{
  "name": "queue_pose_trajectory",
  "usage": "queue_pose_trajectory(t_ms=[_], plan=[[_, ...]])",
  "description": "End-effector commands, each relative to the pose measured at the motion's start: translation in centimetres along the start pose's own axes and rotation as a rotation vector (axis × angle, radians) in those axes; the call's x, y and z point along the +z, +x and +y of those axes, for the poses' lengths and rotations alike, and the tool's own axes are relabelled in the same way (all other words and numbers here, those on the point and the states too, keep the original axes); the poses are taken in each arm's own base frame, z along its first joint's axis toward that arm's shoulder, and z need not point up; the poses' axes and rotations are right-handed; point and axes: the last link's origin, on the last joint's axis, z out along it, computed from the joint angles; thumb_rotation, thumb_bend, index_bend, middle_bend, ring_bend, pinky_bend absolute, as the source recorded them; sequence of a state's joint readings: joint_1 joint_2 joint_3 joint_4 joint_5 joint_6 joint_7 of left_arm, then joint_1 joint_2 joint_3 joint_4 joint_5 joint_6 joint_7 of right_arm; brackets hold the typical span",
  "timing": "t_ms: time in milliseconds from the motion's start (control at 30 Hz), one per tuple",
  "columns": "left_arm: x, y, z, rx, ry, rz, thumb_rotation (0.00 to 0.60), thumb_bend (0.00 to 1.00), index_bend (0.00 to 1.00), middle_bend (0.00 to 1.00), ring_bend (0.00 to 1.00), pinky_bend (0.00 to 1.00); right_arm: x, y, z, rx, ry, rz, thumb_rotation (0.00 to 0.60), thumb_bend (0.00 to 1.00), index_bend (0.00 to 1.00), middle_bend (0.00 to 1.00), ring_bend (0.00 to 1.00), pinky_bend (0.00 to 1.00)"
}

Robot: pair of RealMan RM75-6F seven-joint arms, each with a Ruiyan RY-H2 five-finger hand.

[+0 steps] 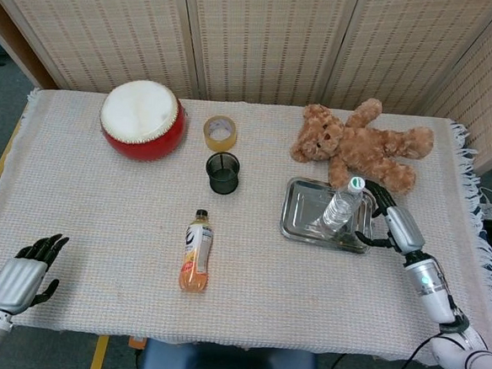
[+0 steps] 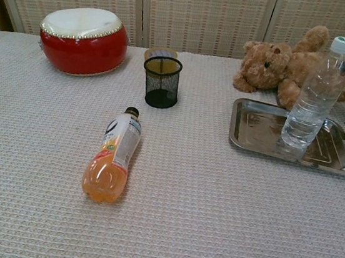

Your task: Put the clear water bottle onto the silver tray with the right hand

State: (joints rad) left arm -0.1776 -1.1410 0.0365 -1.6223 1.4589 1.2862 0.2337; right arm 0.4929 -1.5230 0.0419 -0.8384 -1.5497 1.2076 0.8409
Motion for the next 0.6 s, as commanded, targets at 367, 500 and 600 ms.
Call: queue_pose_trajectory(t_ms=[367, 500, 600], plan=[[0.0, 0.0, 0.1, 0.005, -0.002, -0.003, 0.600, 0.42, 0.00, 0.05, 0.09, 0.24, -10.6, -0.2, -4.4, -0.638, -0.194, 0.136, 0.600, 0.00, 0.00, 0.00, 0.00, 0.28], [0.1, -0.1, 0.1, 0.006, 0.003, -0.006, 0.600, 0.42, 0.00, 0.05, 0.09, 0.24, -11.1, -0.5, -4.2, -0.632, -0.173, 0.098, 0.600, 0.00, 0.00, 0.00, 0.00, 0.26], [0.1, -0.2, 0.1, 0.010, 0.005, -0.009, 0.600, 0.42, 0.00, 0.05, 0.09, 0.24, -11.4, -0.8, -4.1, -0.616, -0.146, 0.075, 0.600, 0.00, 0.00, 0.00, 0.00, 0.26]])
